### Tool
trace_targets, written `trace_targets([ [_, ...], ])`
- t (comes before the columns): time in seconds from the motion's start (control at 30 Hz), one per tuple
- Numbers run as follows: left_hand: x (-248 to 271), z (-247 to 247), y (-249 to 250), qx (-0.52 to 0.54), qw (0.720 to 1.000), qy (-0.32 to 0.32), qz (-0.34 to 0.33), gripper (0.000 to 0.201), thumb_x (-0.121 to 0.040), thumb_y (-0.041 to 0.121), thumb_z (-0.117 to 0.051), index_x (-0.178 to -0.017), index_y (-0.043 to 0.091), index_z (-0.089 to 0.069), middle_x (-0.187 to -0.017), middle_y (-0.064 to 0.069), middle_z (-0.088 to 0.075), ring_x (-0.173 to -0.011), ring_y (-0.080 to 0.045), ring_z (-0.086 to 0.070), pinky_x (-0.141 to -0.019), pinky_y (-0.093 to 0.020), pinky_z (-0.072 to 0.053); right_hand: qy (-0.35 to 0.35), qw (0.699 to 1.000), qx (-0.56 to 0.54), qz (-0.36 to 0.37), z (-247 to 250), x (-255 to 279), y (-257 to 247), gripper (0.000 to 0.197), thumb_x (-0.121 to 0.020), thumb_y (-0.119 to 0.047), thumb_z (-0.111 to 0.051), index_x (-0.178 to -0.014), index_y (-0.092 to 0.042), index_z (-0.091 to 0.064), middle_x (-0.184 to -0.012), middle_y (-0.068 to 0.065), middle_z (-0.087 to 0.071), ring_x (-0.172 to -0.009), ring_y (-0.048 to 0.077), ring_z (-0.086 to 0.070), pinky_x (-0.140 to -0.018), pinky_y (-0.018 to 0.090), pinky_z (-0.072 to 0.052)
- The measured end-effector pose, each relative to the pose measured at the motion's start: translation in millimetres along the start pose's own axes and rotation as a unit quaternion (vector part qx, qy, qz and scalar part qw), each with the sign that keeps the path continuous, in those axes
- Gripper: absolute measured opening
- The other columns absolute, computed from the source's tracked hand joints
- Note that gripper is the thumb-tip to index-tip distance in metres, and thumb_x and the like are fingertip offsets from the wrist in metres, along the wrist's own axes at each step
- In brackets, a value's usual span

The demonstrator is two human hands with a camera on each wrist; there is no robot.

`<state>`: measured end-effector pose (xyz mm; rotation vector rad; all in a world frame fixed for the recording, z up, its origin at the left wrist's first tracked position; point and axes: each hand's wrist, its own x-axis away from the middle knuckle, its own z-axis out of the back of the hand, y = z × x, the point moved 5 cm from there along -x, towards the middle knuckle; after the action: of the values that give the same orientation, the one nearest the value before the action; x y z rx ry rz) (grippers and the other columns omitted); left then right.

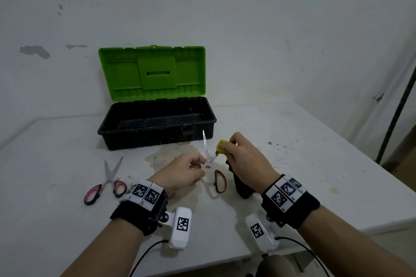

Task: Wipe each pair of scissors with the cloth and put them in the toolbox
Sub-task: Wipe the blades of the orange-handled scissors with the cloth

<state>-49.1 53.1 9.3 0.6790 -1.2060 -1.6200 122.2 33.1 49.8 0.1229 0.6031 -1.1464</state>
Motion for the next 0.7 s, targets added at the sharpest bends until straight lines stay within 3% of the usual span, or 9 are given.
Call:
trace_targets([
  [0.1, 0.4, 3.3, 0.6, -0.008, 1.0, 0.004, -0.018, 0.022, -0.094, 0.003, -0.063, -0.099, 0.024, -0.066, -0.074, -0.001, -0.057, -0.061, -0.009, -0.058, -0.064, -0.025, -0.051, 0.001, 1.0, -0.003, -0.007, -1.8, 1.6, 1.7, 0.013, -0.096, -0.013, -0.057, -0.106, -0.017, -0.065, -0.094, 0.001, -0.046, -0.068, 0.02, -0.052, -0.054, 0.038, -0.051],
  [0.2, 0.8, 8.6, 4.2, 0.044, 0.997, 0.051, -0.037, 0.021, -0.092, 0.001, -0.067, -0.104, 0.017, -0.067, -0.084, -0.006, -0.065, -0.062, -0.008, -0.068, -0.065, -0.022, -0.056, 0.003, 1.0, -0.008, -0.025, -4.2, 3.1, 5.4, 0.013, -0.097, -0.013, -0.054, -0.105, -0.017, -0.064, -0.093, 0.001, -0.044, -0.068, 0.022, -0.055, -0.054, 0.04, -0.051],
  [0.3, 1.0, 16.7, 7.7, 0.103, 0.985, 0.121, -0.064, 0.017, -0.086, -0.001, -0.074, -0.097, 0.009, -0.064, -0.087, -0.01, -0.072, -0.069, -0.016, -0.074, -0.065, -0.024, -0.058, 0.013, 0.999, -0.022, -0.04, -3.6, 3.4, 5.9, 0.013, -0.098, -0.015, -0.052, -0.104, -0.015, -0.064, -0.092, 0.002, -0.044, -0.066, 0.023, -0.054, -0.055, 0.042, -0.05],
  [0.43, 1.3, 18.4, 10.1, 0.163, 0.97, 0.165, -0.074, 0.006, -0.084, 0.004, -0.075, -0.086, 0.005, -0.07, -0.078, -0.007, -0.073, -0.075, -0.02, -0.072, -0.072, -0.028, -0.058, 0.024, 0.998, -0.039, -0.048, 0.7, 3.1, 0.2, 0.015, -0.099, -0.016, -0.053, -0.105, -0.014, -0.067, -0.092, 0.002, -0.045, -0.065, 0.022, -0.05, -0.056, 0.034, -0.047],
  [0.53, -0.5, 14.7, 11.1, 0.232, 0.956, 0.168, -0.06, 0.011, -0.091, 0.008, -0.069, -0.097, -0.001, -0.069, -0.088, -0.015, -0.076, -0.08, -0.019, -0.074, -0.075, -0.028, -0.056, 0.014, 0.997, -0.059, -0.055, 0.2, 2.8, -6.3, 0.017, -0.099, -0.017, -0.051, -0.105, -0.013, -0.067, -0.094, 0.002, -0.046, -0.069, 0.024, -0.053, -0.061, 0.039, -0.05],
  [0.6, -1.1, 12.4, 13.4, 0.243, 0.955, 0.163, -0.056, 0.011, -0.097, 0.014, -0.062, -0.099, 0.003, -0.066, -0.089, -0.015, -0.074, -0.078, -0.021, -0.075, -0.074, -0.032, -0.056, 0.017, 0.996, -0.067, -0.053, 1.1, 3.1, -11.5, 0.018, -0.1, -0.018, -0.052, -0.106, -0.012, -0.067, -0.094, 0.003, -0.046, -0.07, 0.024, -0.052, -0.064, 0.039, -0.05],
  [0.7, 0.3, 10.2, 13.3, 0.278, 0.944, 0.173, -0.046, 0.011, -0.103, 0.017, -0.054, -0.094, 0.011, -0.058, -0.08, -0.004, -0.061, -0.06, -0.017, -0.065, -0.061, -0.033, -0.054, 0.026, 0.996, -0.08, -0.042, 3.4, 5.0, -19.3, 0.018, -0.1, -0.02, -0.052, -0.106, -0.013, -0.067, -0.093, 0.002, -0.046, -0.069, 0.023, -0.052, -0.063, 0.04, -0.05],
])
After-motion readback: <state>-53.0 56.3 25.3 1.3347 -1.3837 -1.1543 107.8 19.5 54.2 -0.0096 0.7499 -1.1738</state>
